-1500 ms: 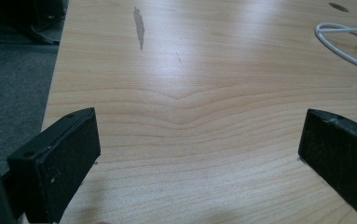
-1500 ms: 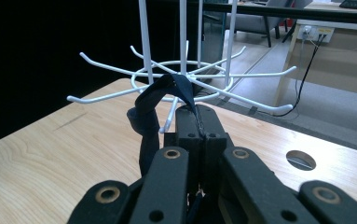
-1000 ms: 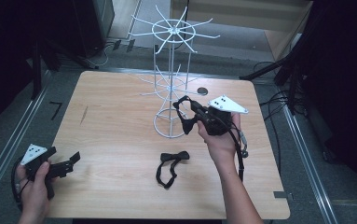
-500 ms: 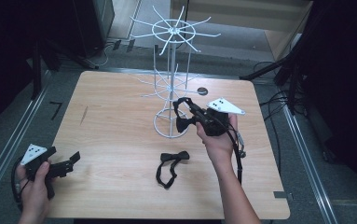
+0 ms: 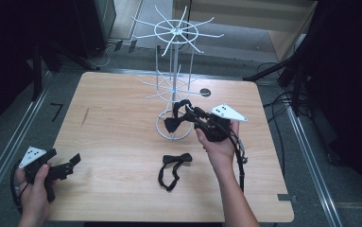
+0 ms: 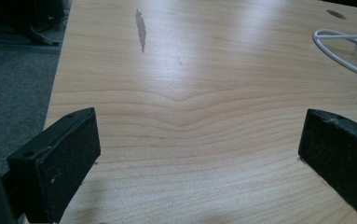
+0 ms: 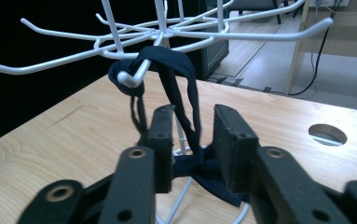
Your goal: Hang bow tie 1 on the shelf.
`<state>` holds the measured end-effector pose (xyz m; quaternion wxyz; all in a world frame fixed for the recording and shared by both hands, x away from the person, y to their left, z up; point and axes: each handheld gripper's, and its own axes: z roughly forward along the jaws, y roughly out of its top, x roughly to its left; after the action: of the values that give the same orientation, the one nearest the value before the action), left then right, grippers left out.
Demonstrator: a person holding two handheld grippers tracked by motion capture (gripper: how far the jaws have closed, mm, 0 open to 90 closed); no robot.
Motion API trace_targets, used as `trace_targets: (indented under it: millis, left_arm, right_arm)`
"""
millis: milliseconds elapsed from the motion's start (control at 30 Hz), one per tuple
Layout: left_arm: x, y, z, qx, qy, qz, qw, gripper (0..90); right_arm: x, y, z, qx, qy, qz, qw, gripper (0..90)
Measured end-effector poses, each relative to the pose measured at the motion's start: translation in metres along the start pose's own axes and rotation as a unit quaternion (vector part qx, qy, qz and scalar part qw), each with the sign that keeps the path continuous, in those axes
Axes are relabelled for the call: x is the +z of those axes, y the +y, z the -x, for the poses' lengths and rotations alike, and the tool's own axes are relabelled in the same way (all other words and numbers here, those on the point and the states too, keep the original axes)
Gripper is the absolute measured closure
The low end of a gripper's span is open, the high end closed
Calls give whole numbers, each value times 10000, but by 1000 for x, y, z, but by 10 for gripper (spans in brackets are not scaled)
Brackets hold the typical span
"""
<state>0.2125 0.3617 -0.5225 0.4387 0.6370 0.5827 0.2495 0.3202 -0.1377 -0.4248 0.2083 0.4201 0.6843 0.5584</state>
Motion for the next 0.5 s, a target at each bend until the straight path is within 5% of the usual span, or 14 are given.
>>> trace_targets:
  millis: [133,500]
  left_arm:
    - [0,0,1,23,16,-4,10000,0]
    - [0,0,3,74,79,-8,9999,0]
  right_arm:
    - [-3,-8,0,35,-6,-112,9999,541]
    - [-17,-30,7,96,-24,-218,9997,474]
